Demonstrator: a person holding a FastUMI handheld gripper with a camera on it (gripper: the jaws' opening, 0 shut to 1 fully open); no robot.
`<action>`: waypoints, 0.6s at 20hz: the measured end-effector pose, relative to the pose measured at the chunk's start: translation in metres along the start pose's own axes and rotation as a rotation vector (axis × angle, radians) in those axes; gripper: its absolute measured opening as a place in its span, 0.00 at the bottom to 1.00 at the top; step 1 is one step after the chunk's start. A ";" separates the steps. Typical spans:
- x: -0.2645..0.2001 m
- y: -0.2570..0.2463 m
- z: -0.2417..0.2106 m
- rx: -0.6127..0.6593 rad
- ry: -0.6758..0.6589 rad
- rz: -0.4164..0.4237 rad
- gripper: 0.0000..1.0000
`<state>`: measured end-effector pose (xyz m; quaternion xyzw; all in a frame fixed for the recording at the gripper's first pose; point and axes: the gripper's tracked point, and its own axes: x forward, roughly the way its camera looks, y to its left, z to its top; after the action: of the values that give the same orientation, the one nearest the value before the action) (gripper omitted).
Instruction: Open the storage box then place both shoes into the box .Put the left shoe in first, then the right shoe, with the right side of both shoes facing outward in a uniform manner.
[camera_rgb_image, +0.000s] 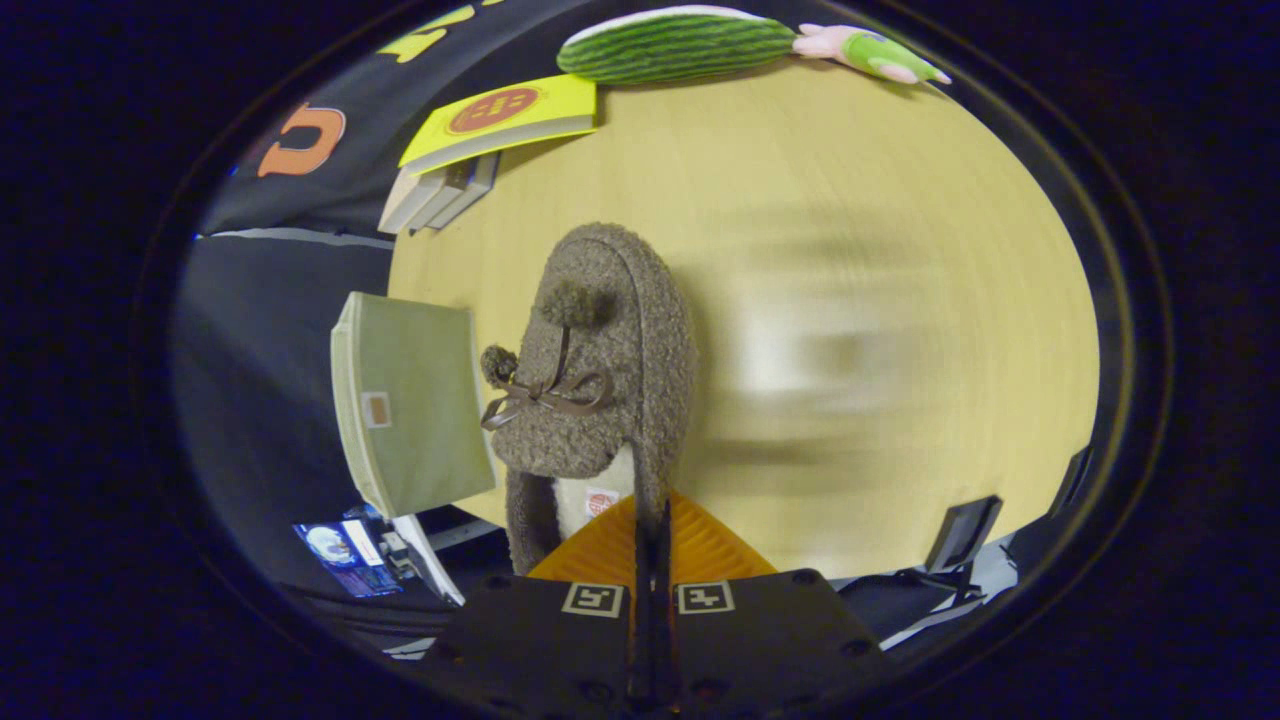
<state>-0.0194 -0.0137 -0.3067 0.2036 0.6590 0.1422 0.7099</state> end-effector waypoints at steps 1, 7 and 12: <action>-0.006 0.023 -0.007 -0.004 -0.011 0.012 0.06; -0.040 0.165 -0.019 -0.076 -0.111 0.063 0.06; -0.036 0.258 -0.016 -0.067 -0.149 0.054 0.06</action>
<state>-0.0215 0.1971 -0.1532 0.2076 0.5937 0.1679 0.7591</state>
